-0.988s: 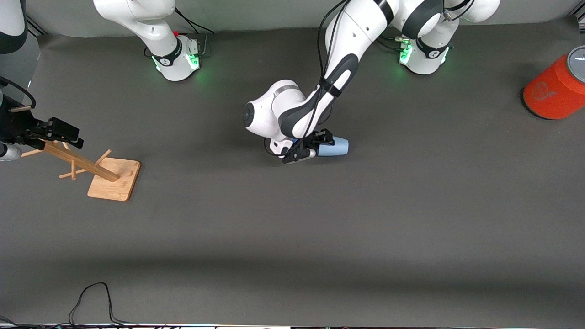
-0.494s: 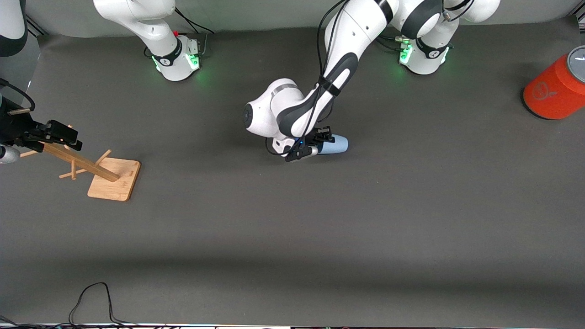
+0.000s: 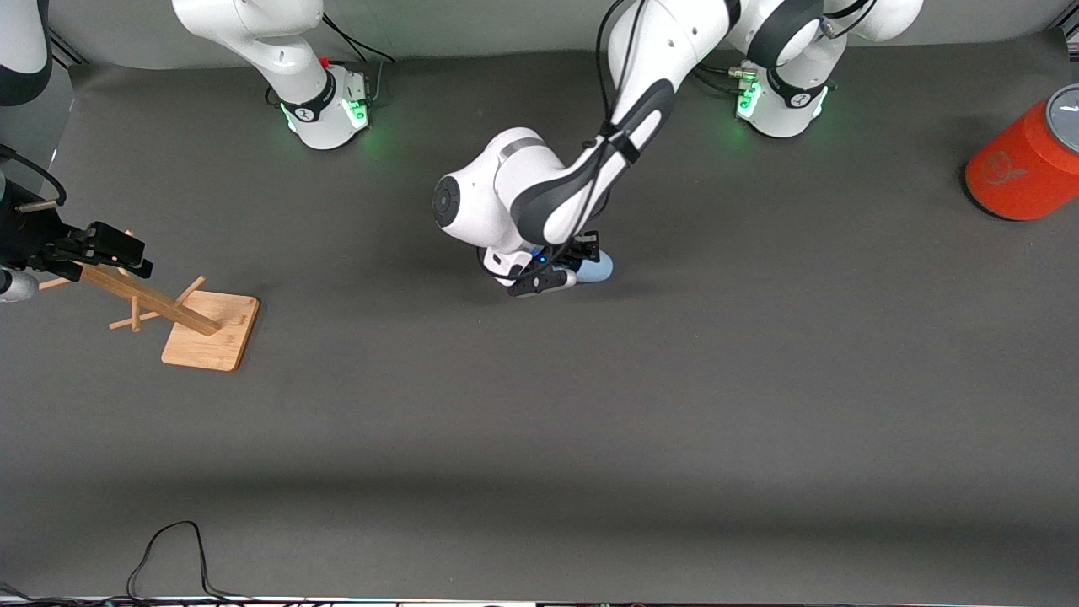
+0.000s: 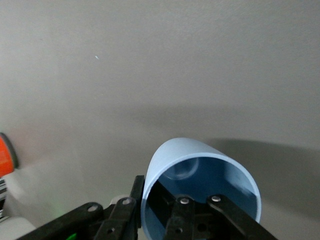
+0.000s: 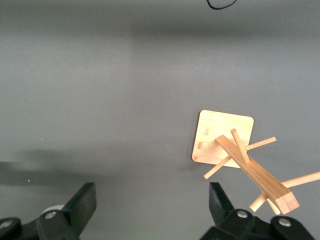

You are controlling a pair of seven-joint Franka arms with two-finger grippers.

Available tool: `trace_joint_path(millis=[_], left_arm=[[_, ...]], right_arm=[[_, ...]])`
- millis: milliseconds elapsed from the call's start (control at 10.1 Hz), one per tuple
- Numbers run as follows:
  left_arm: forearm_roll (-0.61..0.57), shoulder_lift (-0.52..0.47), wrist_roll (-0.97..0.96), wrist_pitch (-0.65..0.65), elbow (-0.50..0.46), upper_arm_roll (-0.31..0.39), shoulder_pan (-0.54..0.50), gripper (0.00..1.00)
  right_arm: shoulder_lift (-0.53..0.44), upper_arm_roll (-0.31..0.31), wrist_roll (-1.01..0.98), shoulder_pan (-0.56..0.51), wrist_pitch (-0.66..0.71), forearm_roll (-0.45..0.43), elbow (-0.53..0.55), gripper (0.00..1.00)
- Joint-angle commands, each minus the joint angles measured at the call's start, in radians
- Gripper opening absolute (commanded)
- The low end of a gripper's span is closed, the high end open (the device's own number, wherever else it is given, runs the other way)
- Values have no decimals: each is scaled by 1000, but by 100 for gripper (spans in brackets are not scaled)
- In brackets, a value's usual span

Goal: Rotate and upright cup with both arms
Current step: 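Rotate the cup upright with the left gripper and set it down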

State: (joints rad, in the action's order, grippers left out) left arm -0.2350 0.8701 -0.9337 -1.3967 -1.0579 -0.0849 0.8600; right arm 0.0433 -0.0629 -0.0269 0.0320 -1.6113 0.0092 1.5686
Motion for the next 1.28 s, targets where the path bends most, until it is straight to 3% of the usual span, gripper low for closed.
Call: trace_joint_path(millis=[0,198,297,494,593,791,1186], left_arm=[[148,-48,61,-135,-2,-1,-59,0],[303,-83,90,-279,-28,-1,-129,0],[334,-129,126,-325,-101,-1,-140,0],[338,-375,119,-610,-526,2,-139,0],[347,-457,115,-678,-651,5,-145,0],[352,-465,84,-709,-729,8,-156,0],[336,-476,-95,-967,-895,8,-118,0]], right_arm=[[-5,0,-19,6,-16,-14,5,100],[1,2,-19,6,-24,-12,4,100],[1,3,-18,6,-25,-12,4,100],[1,3,-19,8,-25,-14,4,100],[1,3,-19,6,-25,-14,4,100],[3,3,-19,8,-25,-14,5,100],[9,3,-19,8,-27,-14,4,100]])
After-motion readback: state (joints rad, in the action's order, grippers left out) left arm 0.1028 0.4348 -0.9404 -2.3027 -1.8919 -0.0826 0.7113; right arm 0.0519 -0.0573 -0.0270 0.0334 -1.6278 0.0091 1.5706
